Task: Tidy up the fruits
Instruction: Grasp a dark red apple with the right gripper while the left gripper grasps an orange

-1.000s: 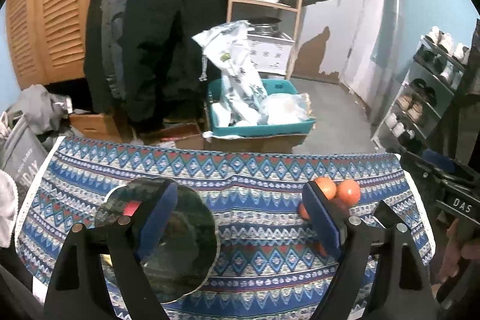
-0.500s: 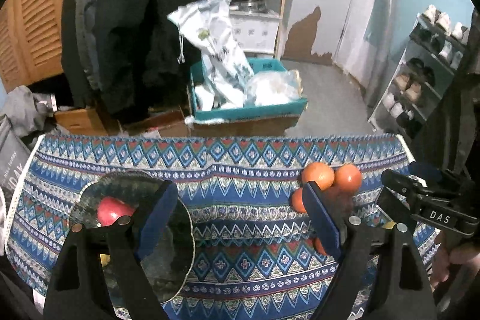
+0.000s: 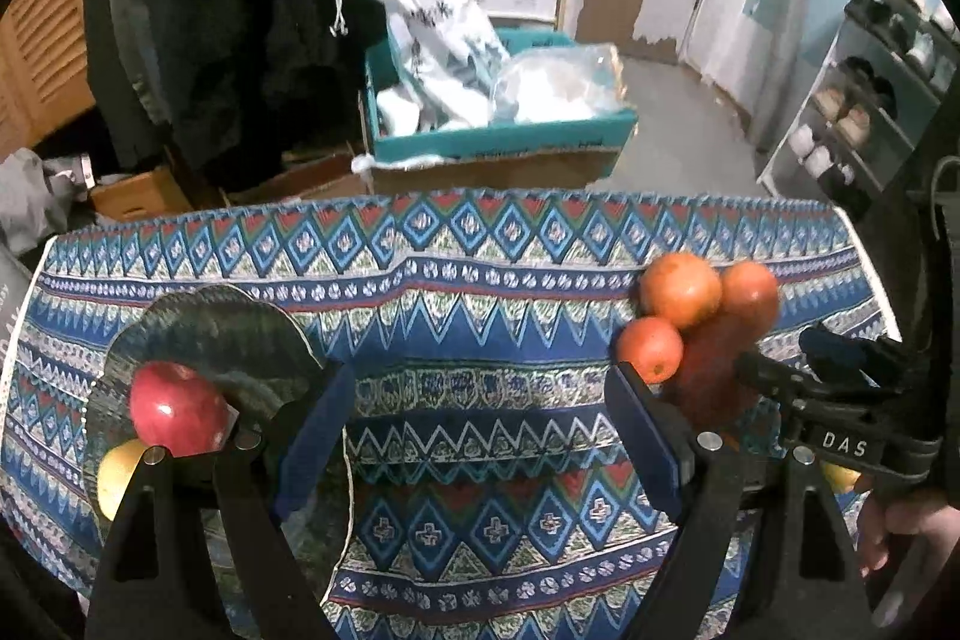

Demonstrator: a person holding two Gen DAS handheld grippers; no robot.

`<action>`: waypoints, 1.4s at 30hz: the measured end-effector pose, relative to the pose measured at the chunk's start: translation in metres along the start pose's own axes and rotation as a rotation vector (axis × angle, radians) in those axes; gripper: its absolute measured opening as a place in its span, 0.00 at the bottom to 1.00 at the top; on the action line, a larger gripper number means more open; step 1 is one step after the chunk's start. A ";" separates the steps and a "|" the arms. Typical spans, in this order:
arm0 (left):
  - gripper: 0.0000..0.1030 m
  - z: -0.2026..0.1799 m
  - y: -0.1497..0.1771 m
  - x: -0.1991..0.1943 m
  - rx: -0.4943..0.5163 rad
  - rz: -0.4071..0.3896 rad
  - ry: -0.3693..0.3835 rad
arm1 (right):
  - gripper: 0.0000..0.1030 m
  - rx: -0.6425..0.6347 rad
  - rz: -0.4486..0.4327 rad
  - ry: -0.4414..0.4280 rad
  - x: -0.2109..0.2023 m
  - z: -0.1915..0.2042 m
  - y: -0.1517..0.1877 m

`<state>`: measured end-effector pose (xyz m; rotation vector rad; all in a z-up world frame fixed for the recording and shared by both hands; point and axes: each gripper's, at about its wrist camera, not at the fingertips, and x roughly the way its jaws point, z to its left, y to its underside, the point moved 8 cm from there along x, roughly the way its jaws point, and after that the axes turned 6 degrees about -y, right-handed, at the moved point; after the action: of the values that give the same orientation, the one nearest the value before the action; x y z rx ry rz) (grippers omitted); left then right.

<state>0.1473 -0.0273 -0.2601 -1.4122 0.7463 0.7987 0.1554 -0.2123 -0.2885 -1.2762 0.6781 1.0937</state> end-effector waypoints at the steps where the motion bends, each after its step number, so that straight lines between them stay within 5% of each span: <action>1: 0.84 0.000 0.002 0.004 -0.001 0.011 0.001 | 0.79 -0.003 0.009 0.001 0.004 0.000 0.001; 12: 0.84 -0.003 0.008 0.030 -0.029 0.070 0.032 | 0.79 -0.027 0.088 0.001 0.043 0.002 0.013; 21: 0.84 -0.006 0.011 0.031 -0.020 0.076 0.047 | 0.69 -0.019 0.106 -0.016 0.057 0.001 0.017; 42: 0.84 -0.089 0.035 0.023 0.090 0.123 0.174 | 0.69 0.077 -0.042 0.041 -0.018 -0.054 0.024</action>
<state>0.1323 -0.1155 -0.3008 -1.3766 0.9987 0.7332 0.1355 -0.2709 -0.2934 -1.2443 0.7146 1.0011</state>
